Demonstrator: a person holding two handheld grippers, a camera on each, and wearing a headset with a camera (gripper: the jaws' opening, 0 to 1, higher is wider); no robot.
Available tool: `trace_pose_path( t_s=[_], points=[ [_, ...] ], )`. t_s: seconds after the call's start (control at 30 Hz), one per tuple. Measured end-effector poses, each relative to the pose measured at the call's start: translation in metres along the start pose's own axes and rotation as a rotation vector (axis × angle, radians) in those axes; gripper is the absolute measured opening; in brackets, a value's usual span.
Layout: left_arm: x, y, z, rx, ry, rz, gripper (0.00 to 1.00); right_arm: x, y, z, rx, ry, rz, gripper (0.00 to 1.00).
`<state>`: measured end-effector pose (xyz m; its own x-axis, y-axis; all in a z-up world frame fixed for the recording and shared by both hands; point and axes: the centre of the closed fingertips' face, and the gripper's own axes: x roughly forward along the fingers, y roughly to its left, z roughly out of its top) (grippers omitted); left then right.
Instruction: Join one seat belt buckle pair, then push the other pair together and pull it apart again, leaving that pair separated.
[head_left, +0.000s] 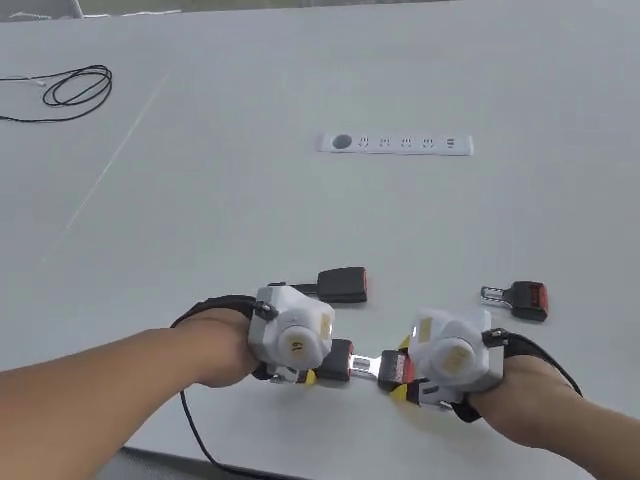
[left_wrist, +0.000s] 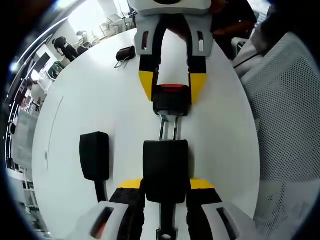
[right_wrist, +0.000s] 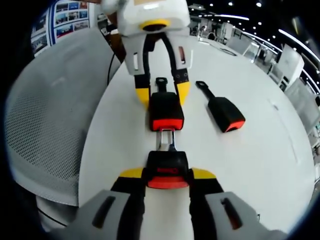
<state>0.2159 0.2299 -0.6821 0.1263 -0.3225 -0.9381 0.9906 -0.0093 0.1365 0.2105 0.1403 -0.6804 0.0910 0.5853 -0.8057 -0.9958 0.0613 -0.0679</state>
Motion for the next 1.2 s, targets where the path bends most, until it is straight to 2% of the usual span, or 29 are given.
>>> trace_pose_path(
  t_s=[0.43,0.83,1.0,1.2],
  points=[
    [0.001,0.001,0.001,0.015,0.011,-0.007,0.32,0.003,0.000,0.009,-0.035,-0.013,-0.012,0.32],
    [0.000,0.001,0.000,0.021,-0.041,-0.016,0.31,0.008,-0.001,0.012,-0.031,-0.013,0.011,0.30],
    [0.001,0.000,0.001,0.019,-0.041,-0.024,0.31,0.009,-0.001,0.015,-0.022,-0.005,0.002,0.30],
    [0.000,0.001,0.000,0.007,-0.061,-0.022,0.31,0.011,-0.002,0.017,-0.011,-0.005,-0.006,0.29]
  ],
)
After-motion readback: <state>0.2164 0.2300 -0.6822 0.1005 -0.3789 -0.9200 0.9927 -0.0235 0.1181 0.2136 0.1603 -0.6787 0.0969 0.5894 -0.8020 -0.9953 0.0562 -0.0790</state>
